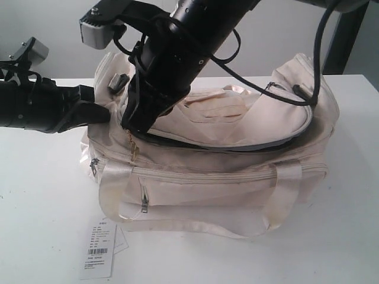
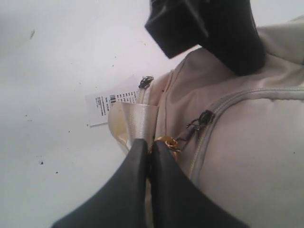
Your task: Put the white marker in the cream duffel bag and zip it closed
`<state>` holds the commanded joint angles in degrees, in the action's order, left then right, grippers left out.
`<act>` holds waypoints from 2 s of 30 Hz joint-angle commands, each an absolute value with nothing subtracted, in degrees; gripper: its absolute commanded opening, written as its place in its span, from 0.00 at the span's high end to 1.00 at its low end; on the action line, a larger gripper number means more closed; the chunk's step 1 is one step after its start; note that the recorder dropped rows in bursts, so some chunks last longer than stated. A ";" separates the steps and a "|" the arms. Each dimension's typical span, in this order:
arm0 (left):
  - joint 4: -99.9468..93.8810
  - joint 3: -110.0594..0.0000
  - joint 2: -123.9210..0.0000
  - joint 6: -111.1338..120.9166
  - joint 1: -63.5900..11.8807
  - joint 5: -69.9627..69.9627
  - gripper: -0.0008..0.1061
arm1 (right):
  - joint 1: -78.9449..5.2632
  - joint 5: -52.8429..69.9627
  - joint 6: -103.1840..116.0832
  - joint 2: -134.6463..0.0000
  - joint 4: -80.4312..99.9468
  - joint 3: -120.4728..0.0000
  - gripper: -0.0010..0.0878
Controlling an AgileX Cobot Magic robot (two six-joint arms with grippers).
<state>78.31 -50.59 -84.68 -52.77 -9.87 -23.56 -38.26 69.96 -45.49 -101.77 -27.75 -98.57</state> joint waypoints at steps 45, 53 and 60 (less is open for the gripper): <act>78.31 -50.59 -84.68 -52.77 -9.87 -23.56 0.99 | -38.26 69.96 -30.67 -99.17 -24.71 -94.39 0.99; 78.31 -50.59 -84.68 -52.77 -9.88 -23.68 0.99 | -38.26 69.96 -29.46 -98.11 -21.82 -92.56 0.99; 78.31 -50.59 -84.68 -52.77 -9.88 -23.68 0.99 | -38.26 69.96 -28.46 -97.80 -19.75 -92.56 0.99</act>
